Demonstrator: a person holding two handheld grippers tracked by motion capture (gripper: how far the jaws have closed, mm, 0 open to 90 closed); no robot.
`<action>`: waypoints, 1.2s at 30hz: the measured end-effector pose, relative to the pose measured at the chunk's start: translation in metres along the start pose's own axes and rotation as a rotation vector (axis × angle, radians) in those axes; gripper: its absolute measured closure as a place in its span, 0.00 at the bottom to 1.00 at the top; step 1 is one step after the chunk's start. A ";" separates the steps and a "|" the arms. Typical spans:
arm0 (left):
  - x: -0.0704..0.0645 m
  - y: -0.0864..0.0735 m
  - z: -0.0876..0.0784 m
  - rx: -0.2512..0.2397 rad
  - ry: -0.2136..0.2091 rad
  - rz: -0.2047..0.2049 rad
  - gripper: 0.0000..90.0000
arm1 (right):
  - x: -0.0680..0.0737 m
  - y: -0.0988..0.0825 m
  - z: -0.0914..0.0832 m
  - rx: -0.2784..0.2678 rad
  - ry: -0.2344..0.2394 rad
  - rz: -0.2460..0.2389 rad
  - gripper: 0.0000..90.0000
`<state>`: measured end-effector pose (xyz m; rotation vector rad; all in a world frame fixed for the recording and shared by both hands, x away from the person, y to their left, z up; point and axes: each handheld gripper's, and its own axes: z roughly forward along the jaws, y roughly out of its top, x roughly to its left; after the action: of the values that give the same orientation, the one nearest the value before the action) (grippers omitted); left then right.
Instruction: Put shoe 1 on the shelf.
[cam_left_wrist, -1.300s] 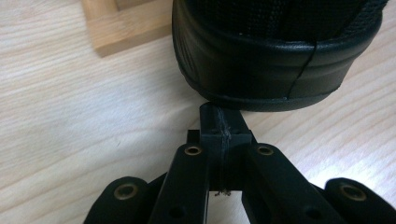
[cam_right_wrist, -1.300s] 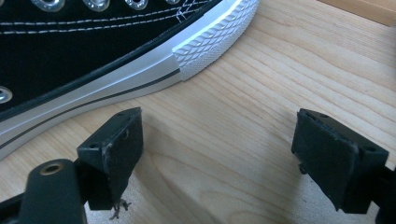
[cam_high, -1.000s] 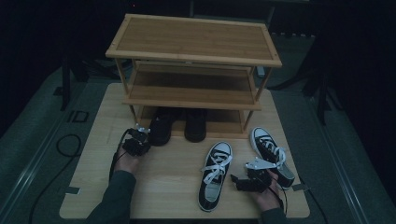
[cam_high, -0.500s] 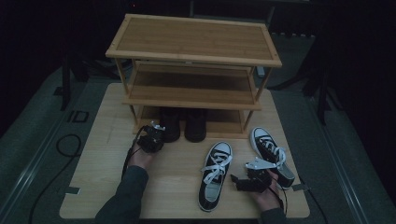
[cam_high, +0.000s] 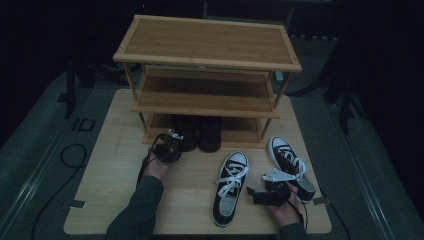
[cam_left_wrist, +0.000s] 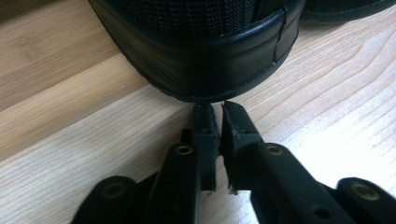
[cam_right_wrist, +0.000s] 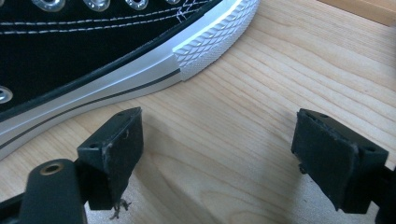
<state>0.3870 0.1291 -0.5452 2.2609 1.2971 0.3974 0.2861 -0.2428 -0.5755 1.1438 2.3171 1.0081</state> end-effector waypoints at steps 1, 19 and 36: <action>0.000 -0.001 -0.001 -0.007 -0.002 0.000 0.91 | 0.000 0.000 0.000 0.000 0.000 0.001 0.19; -0.004 -0.026 -0.017 -0.056 -0.046 0.026 0.76 | 0.009 0.017 -0.002 0.017 -0.030 0.011 0.83; -0.007 -0.036 -0.021 -0.055 -0.061 0.032 0.74 | 0.006 0.046 0.018 0.038 -0.024 0.004 1.00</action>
<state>0.3478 0.1441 -0.5475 2.2327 1.2062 0.3680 0.3178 -0.2104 -0.5537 1.1684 2.3254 0.9507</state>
